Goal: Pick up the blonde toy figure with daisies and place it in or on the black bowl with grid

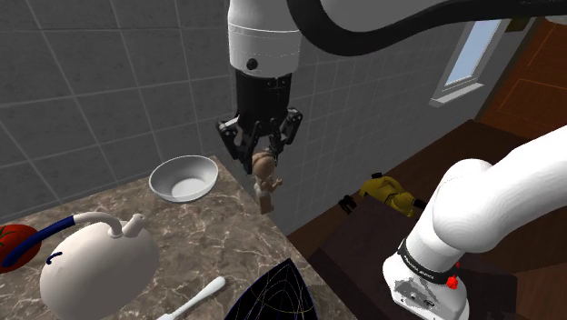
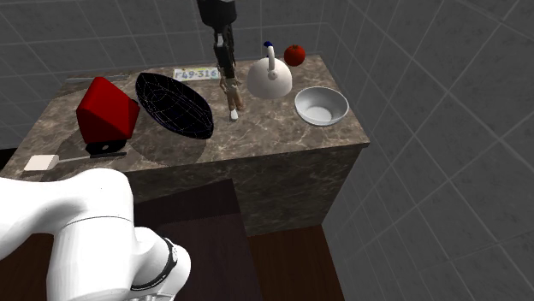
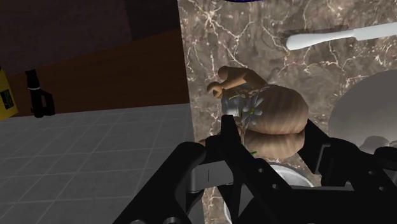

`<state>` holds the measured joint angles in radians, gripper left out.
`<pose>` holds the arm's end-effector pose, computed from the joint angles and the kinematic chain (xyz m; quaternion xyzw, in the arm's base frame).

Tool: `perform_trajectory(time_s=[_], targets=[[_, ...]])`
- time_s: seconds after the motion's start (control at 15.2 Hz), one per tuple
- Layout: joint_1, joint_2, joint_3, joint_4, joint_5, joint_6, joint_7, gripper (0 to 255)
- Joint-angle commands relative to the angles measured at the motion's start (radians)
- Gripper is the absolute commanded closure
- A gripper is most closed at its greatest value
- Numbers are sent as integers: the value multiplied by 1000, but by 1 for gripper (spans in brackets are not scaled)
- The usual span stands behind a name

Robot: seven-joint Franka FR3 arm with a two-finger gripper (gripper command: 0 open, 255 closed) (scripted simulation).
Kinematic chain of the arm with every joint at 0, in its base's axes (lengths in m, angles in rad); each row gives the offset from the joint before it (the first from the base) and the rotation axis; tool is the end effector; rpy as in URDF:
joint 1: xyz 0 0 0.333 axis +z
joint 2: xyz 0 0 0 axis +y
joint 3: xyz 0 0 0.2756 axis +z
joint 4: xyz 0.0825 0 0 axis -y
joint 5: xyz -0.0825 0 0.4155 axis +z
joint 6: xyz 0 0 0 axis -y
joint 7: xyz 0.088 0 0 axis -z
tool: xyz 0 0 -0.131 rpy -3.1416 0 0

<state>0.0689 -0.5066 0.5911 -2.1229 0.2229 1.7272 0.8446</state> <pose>0.3490 0.3312 0.5109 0.9903 -0.1348 0.0324 0.0068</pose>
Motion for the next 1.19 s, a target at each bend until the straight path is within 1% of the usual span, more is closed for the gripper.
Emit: perform_trajectory(time_s=[0.0, 0.07, 0.59, 0.86, 1.12], targets=[[-2, 2, -5, 28, -4, -27, 0, 255], [-3, 3, -6, 35, -5, -33, 0, 255], [39, 9, 134, 143, 40, -105, 191, 255], [42, 41, 223, 223, 48, -136, 296, 255], [29, 97, 334, 322, 37, -165, 414, 255]])
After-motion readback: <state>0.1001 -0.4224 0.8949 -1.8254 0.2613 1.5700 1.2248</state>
